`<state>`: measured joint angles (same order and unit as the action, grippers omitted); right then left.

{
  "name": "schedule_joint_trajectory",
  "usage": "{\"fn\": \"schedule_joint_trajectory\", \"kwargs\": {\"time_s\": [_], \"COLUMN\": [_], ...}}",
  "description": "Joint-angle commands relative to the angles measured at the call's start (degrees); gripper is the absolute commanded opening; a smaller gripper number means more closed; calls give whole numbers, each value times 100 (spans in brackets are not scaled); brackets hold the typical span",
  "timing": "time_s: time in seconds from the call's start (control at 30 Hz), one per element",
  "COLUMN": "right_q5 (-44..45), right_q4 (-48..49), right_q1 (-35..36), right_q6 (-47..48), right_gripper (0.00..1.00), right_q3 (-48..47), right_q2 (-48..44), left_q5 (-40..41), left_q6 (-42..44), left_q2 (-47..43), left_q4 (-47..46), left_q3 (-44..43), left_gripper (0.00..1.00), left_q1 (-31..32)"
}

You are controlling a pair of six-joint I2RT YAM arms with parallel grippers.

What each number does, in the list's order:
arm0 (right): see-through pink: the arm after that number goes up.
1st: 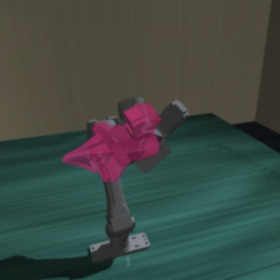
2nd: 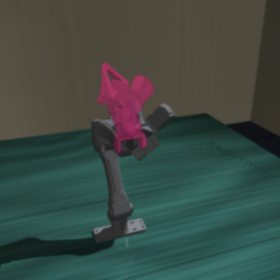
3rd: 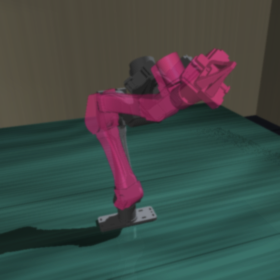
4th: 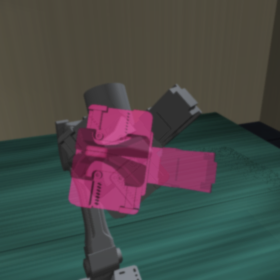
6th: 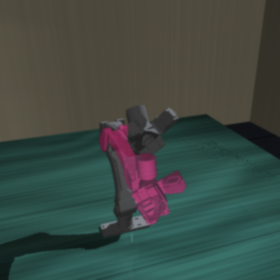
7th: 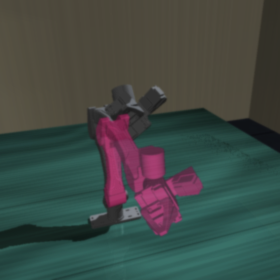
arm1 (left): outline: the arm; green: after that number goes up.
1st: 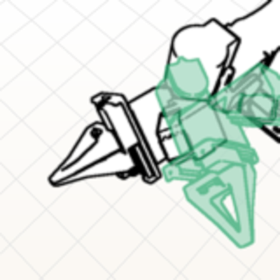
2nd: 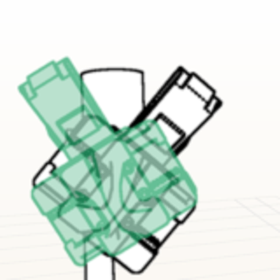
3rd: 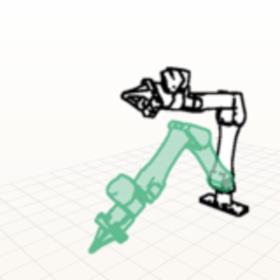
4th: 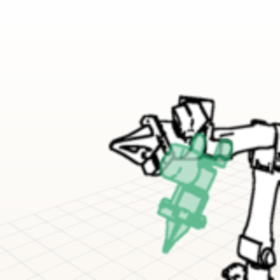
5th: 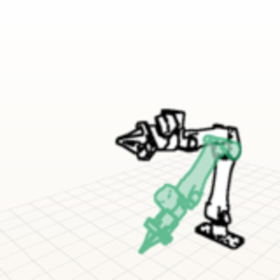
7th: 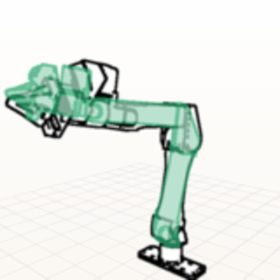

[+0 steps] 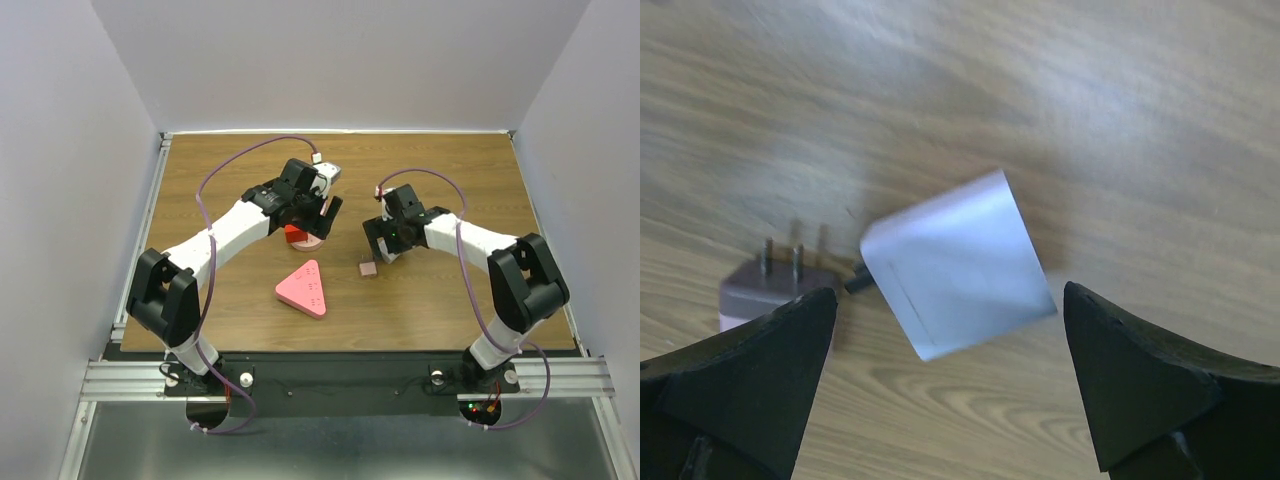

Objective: Insert the plug

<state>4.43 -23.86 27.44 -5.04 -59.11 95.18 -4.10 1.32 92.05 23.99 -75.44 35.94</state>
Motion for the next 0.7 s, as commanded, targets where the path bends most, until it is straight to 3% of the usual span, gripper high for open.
{"fn": "schedule_joint_trajectory", "kwargs": {"time_s": [0.0, 0.23, 0.67], "right_q5": [-170, -390, -513], "right_q4": [276, 66, -233], "right_q1": [-20, -20, -20], "right_q6": [266, 416, 214], "right_gripper": [100, 100, 100], "right_q3": [-425, -610, -303], "right_q2": [203, 449, 1], "left_q5": [-276, -223, -284], "left_q6": [-18, 26, 35], "left_q2": [-284, -328, -354], "left_q4": [-166, -114, -122], "left_q3": [-103, -67, -76], "left_gripper": [91, 91, 91], "left_q1": [44, 44, 44]}}
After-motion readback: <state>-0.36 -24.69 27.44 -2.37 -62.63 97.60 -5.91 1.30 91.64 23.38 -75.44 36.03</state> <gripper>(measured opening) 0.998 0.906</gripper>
